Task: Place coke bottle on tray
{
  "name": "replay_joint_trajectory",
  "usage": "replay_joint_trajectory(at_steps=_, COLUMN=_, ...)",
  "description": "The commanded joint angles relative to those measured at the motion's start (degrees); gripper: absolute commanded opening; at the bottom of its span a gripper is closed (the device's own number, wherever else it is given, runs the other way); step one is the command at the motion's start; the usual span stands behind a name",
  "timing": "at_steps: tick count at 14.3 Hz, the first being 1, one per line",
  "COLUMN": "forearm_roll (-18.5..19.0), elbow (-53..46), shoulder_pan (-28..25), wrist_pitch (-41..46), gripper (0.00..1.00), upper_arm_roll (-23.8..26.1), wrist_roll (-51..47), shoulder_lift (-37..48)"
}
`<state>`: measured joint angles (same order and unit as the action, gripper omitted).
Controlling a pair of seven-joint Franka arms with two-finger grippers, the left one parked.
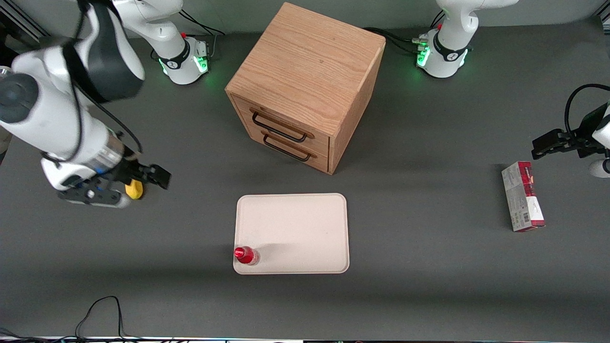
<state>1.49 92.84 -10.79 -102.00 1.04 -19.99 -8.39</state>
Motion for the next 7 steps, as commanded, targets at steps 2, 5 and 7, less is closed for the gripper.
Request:
replay_joint_trajectory(at_steps=2, forearm_roll=-2.1, elbow=11.9, shoulder_pan=3.2, wrist_pitch=2.4, gripper=1.00, upper_arm_roll=-0.3, wrist_roll=5.3, shoulder_lift=13.2)
replay_joint_trajectory(at_steps=5, forearm_roll=-2.2, elbow=13.8, shoulder_pan=4.6, wrist_pitch=6.6, gripper=1.00, upper_arm_roll=-0.4, wrist_roll=6.8, shoulder_lift=17.7)
replay_joint_trajectory(at_steps=7, forearm_roll=-2.1, elbow=13.7, shoulder_pan=5.1, wrist_pitch=9.3, gripper=1.00, upper_arm_roll=-1.4, wrist_roll=9.5, shoulder_lift=19.2)
